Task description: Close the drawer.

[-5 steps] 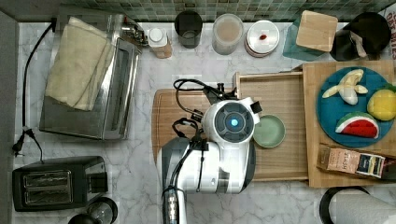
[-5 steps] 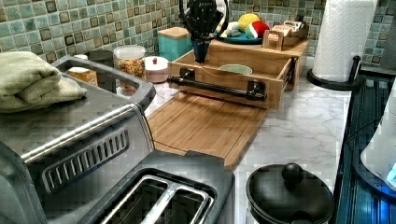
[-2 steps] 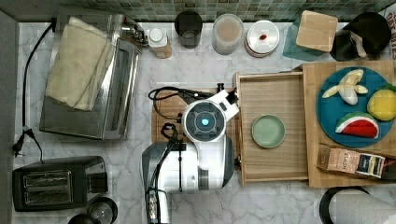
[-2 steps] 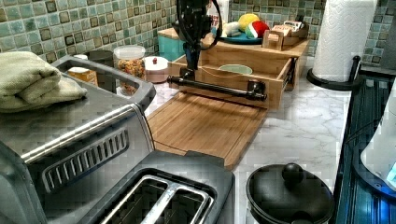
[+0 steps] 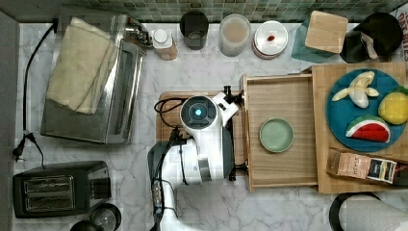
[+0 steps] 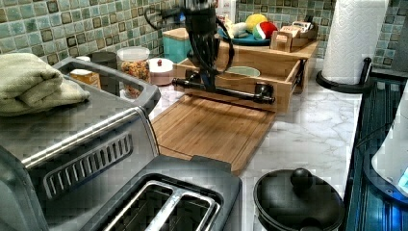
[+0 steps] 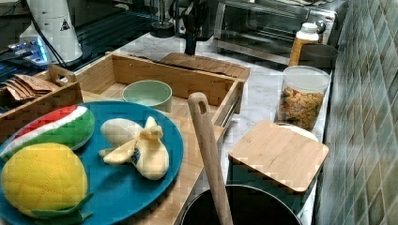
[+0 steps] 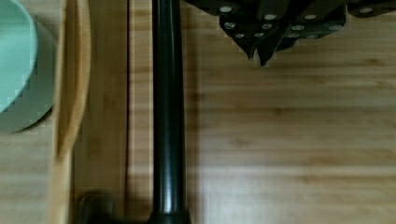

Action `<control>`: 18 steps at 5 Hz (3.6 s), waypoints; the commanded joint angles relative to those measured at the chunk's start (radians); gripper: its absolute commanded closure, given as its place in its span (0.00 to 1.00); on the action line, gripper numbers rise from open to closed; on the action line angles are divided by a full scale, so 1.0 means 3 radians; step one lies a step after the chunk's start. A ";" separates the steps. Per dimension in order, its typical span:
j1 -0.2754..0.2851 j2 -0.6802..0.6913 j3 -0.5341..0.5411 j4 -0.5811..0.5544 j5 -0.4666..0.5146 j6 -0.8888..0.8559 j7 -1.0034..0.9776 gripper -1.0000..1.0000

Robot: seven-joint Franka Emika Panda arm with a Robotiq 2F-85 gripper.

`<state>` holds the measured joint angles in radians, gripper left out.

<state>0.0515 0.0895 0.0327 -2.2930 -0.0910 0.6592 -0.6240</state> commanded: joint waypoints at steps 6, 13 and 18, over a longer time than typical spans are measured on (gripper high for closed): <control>-0.0181 0.0048 -0.0232 -0.0148 -0.0406 0.0871 -0.0231 1.00; -0.1017 0.0278 -0.1063 0.0365 -0.0014 0.0993 -0.1354 1.00; -0.1272 0.0604 -0.1100 0.0861 0.0290 0.0987 -0.1985 1.00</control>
<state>-0.2048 0.2756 -0.2010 -2.2012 -0.0015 0.8740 -1.1318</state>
